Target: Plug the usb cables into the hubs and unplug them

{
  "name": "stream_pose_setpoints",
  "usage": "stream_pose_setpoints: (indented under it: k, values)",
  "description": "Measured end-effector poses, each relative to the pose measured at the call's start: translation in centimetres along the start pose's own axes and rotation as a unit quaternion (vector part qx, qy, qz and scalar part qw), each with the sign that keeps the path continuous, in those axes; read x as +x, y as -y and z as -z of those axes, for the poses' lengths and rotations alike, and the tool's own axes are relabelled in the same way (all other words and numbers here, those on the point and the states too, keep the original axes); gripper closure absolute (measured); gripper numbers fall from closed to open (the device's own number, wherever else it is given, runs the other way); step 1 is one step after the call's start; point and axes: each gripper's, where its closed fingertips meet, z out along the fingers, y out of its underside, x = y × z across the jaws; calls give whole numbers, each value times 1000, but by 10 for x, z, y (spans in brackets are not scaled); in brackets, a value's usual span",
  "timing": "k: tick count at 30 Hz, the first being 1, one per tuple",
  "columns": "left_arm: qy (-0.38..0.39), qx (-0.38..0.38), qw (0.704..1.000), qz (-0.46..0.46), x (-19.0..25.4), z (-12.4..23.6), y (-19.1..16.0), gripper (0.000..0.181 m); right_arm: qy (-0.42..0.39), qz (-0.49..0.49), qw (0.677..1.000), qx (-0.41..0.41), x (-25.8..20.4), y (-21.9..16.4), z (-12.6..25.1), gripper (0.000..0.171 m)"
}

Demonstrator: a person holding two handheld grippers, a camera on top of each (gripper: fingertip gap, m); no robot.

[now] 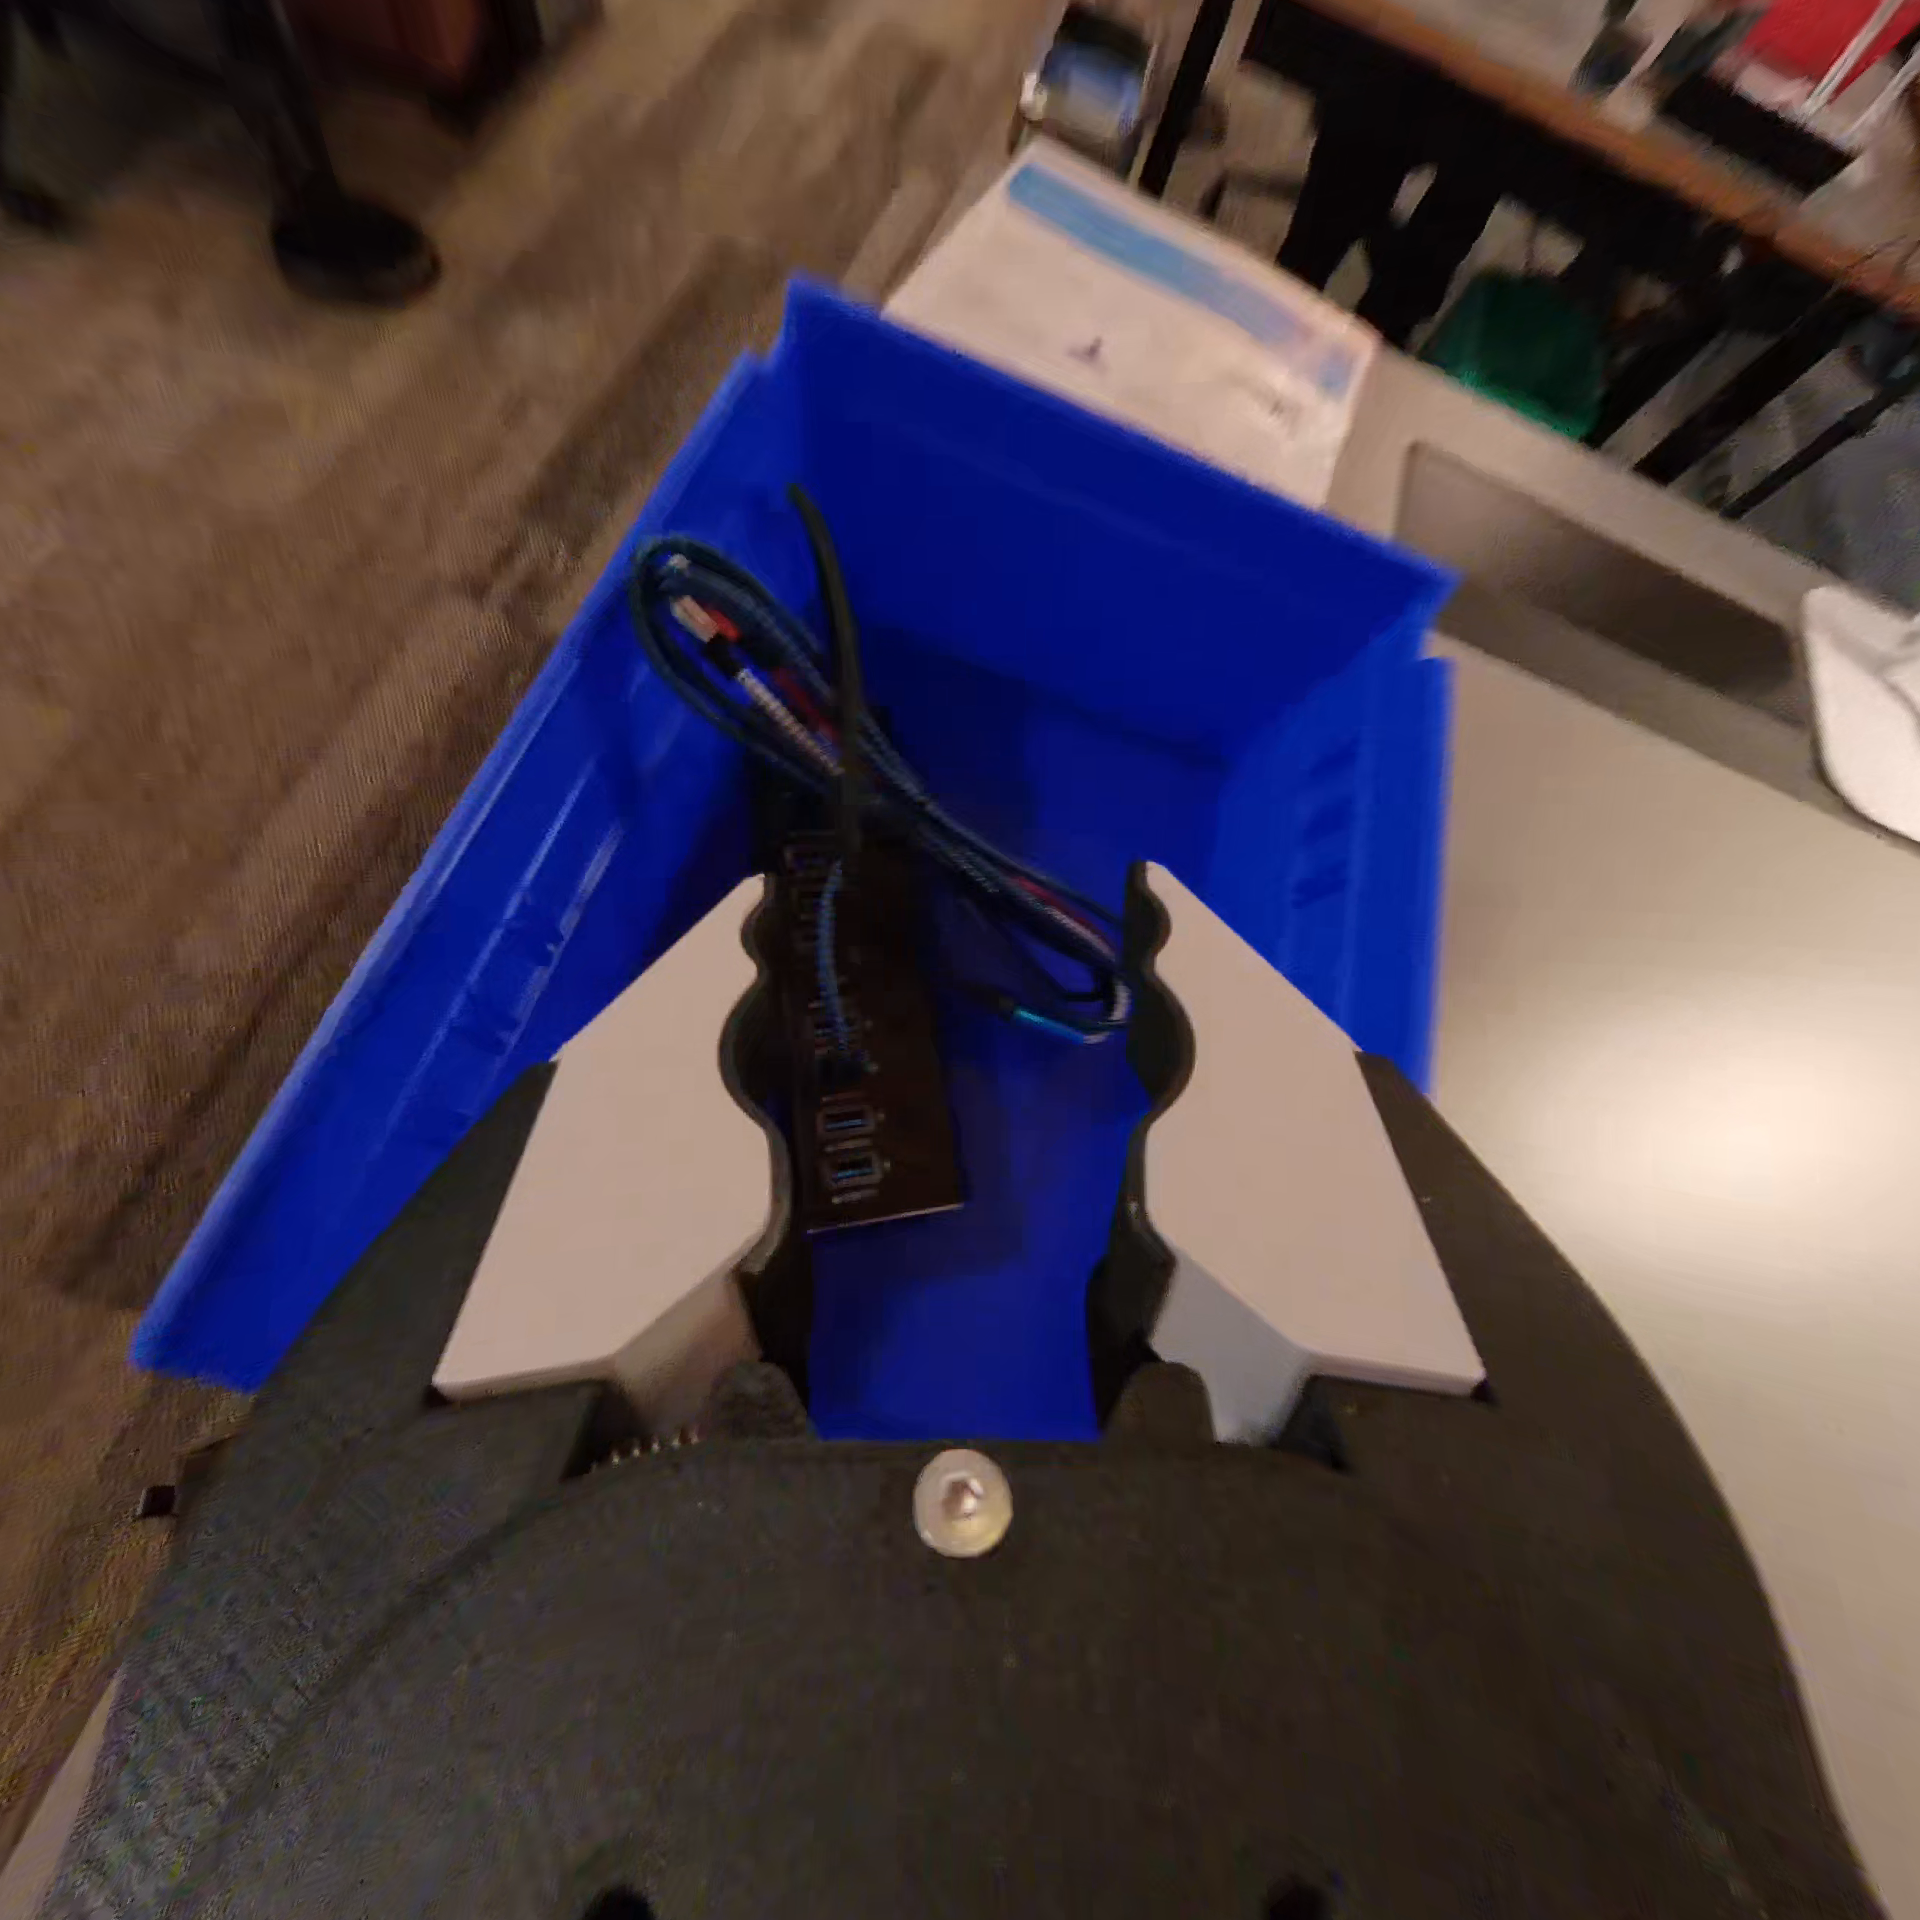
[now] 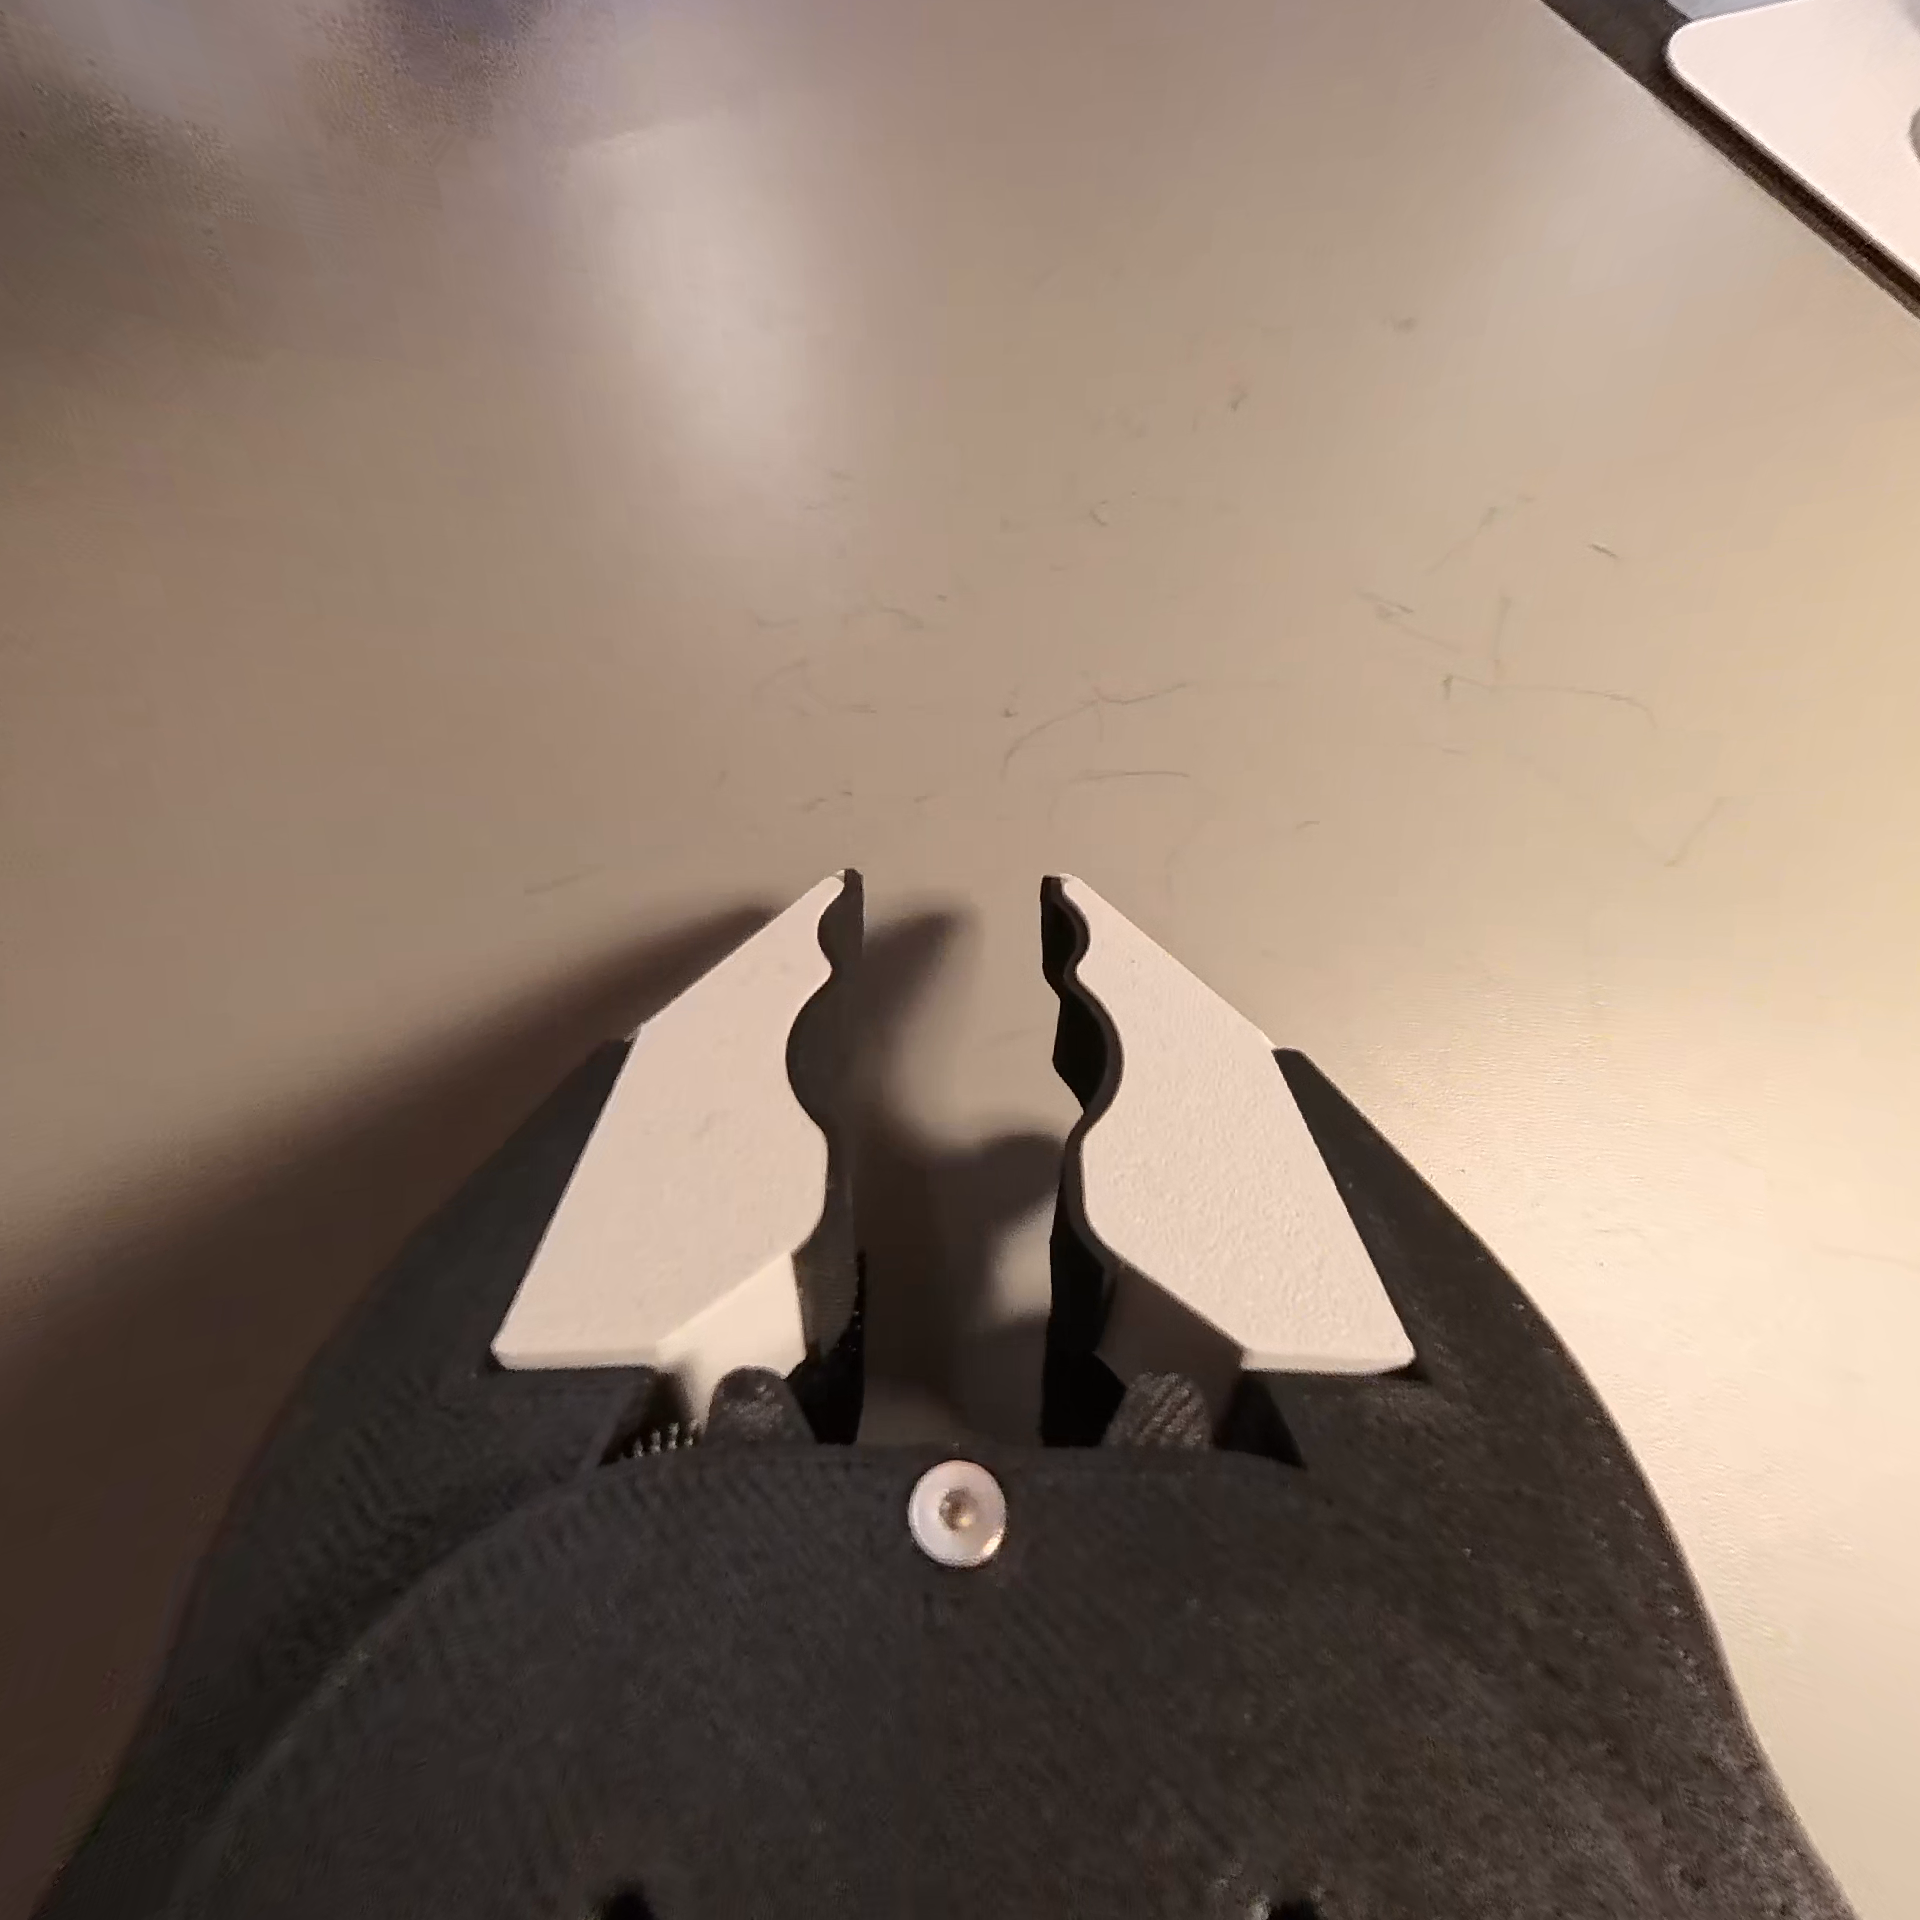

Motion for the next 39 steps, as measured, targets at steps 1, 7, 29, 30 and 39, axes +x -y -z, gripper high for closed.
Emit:
stream_pose_setpoints:
  k: [1,7,29,30,39]
  values:
    - [8,-21,1000,2,-8,-11,-3,113,-1,1,1000,-1,0,0,0,136]
    - [12,-80,996,29,-21,-56,-14,110,-6,1,1000,2,1,0,1,134]
    - [-146,64,985,-71,73,20,60,163,5,-4,1000,3,0,0,1,133]
    - [-164,69,980,-92,92,30,65,163,6,-3,1000,3,0,0,1,133]
    - [-420,5,872,-251,317,82,-3,163,-25,17,996,86,5,30,6,132]
